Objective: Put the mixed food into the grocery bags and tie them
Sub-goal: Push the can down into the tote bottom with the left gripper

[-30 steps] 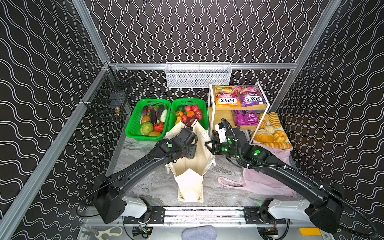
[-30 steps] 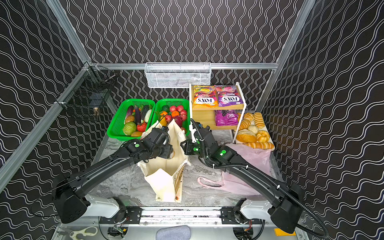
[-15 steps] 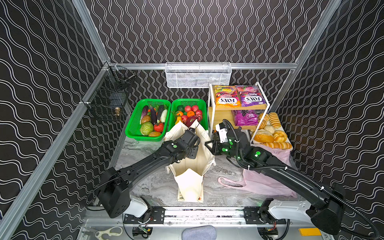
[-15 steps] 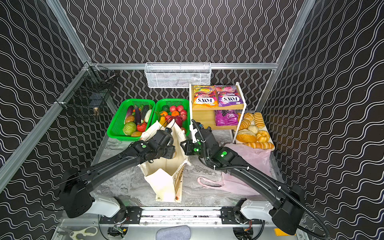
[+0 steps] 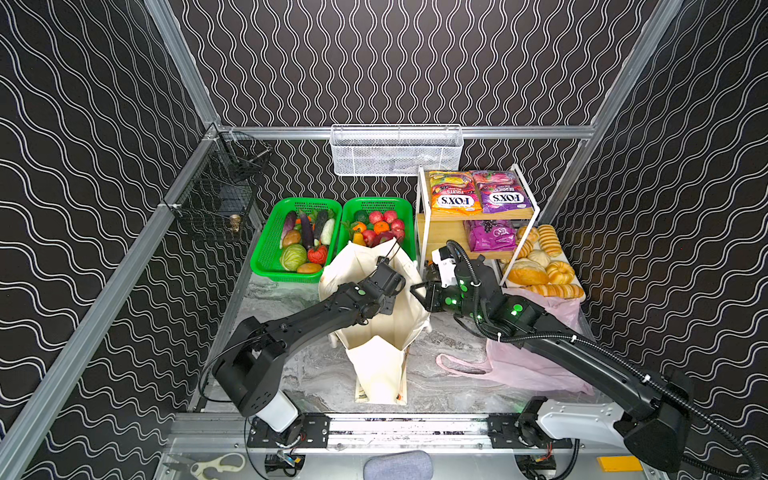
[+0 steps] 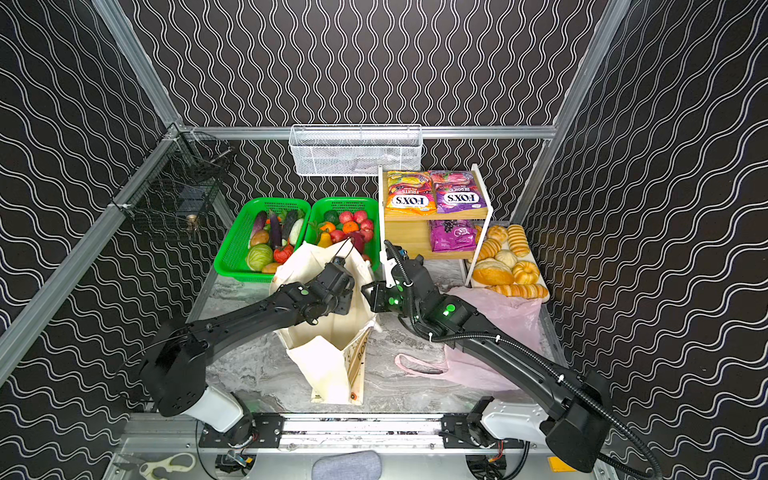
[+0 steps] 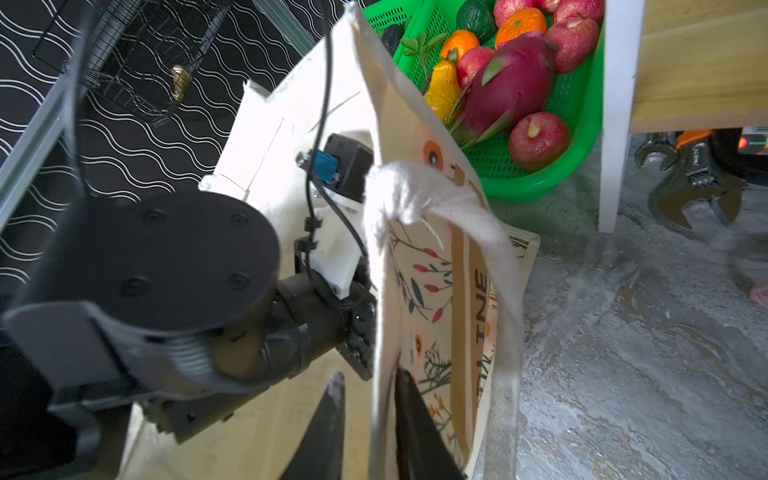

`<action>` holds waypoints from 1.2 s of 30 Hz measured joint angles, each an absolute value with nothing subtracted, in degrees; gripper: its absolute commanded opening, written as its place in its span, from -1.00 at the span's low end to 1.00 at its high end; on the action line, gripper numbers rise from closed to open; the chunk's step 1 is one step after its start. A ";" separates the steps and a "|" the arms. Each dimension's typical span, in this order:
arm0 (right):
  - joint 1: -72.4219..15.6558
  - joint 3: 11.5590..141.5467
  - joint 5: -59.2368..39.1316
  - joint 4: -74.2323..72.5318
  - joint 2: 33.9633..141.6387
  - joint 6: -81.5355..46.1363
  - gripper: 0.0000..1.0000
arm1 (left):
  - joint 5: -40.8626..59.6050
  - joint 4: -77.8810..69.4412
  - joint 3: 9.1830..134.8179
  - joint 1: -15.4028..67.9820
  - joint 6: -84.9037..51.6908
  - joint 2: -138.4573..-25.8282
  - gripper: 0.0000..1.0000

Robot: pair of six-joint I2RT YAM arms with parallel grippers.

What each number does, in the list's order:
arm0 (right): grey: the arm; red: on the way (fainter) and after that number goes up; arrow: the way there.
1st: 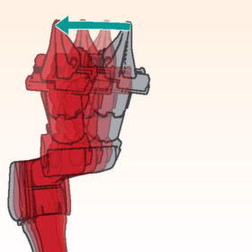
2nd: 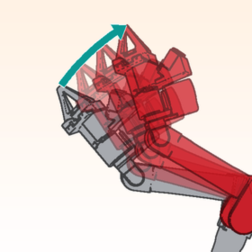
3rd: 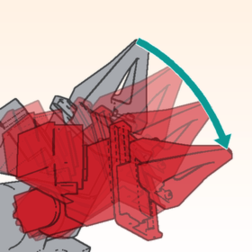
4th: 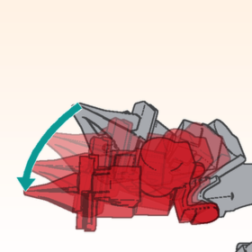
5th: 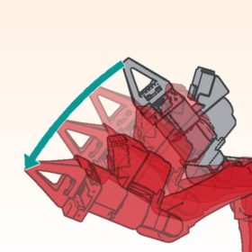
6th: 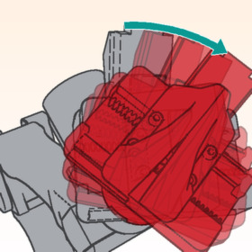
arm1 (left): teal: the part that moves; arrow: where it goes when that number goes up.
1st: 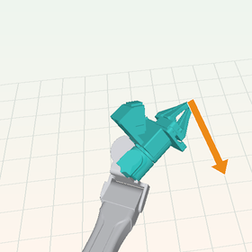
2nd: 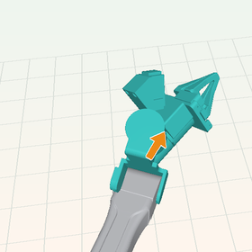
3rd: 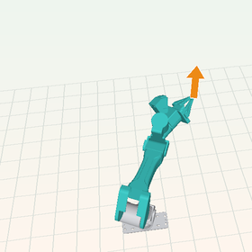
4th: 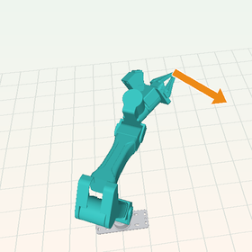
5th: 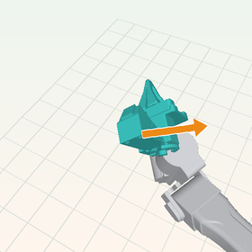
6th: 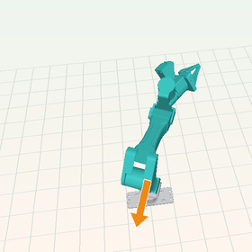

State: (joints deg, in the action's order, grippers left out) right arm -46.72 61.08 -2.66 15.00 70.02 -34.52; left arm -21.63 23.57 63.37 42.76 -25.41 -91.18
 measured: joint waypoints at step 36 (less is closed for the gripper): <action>-46.72 60.80 -0.27 15.18 68.82 -35.55 -0.03 | -22.06 20.58 62.65 42.61 -26.89 -94.26 0.53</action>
